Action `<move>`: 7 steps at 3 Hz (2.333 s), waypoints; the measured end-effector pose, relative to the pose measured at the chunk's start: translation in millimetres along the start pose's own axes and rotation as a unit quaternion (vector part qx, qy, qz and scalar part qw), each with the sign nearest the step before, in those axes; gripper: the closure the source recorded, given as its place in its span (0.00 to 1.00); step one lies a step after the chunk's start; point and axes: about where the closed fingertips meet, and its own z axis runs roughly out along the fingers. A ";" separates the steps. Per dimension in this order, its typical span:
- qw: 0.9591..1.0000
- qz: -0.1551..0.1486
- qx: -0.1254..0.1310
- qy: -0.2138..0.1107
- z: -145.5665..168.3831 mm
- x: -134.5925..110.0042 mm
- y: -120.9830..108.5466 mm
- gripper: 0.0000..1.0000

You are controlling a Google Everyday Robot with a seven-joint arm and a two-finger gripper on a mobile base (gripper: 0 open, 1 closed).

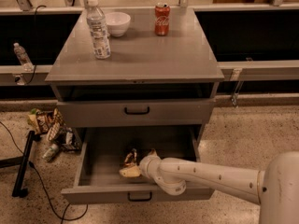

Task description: Pick orange can from middle drawer and place on counter

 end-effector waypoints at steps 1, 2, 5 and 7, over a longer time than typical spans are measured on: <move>1.000 0.007 -0.010 0.017 14.2 4.7 5.5 0.00; 1.000 0.008 -0.009 0.020 26.6 0.0 5.0 0.02; 1.000 -0.004 -0.022 0.018 43.3 -9.2 8.1 0.78; 0.995 -0.058 -0.086 0.005 14.6 -20.5 19.8 1.00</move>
Offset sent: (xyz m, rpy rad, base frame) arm 0.0108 0.0175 -0.0186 -0.0081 0.0545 0.0078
